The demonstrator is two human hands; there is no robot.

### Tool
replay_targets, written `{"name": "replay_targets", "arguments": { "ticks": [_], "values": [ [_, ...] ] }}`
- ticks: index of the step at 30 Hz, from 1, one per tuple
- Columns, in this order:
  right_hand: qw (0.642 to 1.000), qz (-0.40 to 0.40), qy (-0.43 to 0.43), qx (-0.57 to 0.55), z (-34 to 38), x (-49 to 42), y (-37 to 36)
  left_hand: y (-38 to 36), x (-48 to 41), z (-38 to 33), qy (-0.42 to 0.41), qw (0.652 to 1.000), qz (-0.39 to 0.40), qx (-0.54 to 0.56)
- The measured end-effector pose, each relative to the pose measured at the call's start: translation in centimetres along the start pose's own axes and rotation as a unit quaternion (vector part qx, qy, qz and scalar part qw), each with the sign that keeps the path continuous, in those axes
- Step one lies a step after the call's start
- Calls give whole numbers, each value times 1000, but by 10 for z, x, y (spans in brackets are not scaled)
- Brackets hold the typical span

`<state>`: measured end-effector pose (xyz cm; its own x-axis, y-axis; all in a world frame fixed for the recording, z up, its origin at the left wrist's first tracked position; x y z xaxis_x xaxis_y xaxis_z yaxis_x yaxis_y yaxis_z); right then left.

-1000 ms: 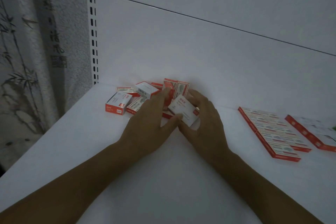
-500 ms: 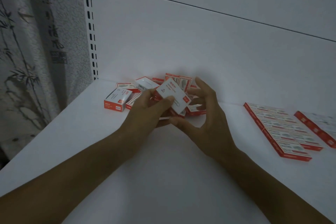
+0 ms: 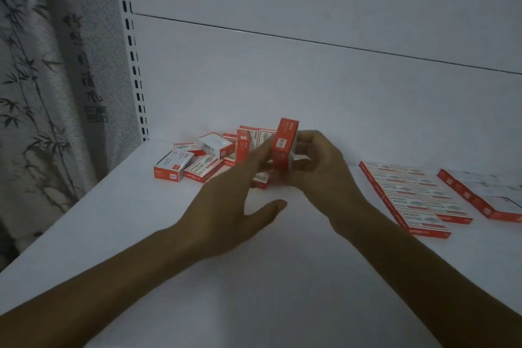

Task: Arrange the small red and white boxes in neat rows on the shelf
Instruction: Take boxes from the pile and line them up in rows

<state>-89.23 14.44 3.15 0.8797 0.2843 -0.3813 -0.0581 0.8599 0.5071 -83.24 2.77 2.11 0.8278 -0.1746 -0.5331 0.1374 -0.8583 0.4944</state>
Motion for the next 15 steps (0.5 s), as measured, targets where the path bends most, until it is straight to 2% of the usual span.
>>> {"name": "replay_targets", "arguments": {
  "ticks": [3,7,12,15],
  "values": [
    [999,12,31,13,14,8,34,-10,-4,-37,-56,998,-21,-9],
    [999,-9,29,19,0,23,87,-45,-25,-71,-75,996,-10,47],
    [997,-46,-1,61,-38,53,178,-129,-61,-103,-48,995,32,85],
    [993,-65,-34,91,-70,74,239,-189,-82,-116,-29,996,50,72]
  ]
}}
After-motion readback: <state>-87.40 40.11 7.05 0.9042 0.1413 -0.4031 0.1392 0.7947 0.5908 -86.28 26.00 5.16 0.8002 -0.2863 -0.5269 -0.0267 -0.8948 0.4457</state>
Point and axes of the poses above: each hand's wrist, its own x-axis away from the middle knuckle, its own y-axis out of the back of the hand, z = x × y, the point moved 8 cm from there along -x, towards the middle knuckle, and after that the axes turned 12 degrees about x, right-handed, at the moved point
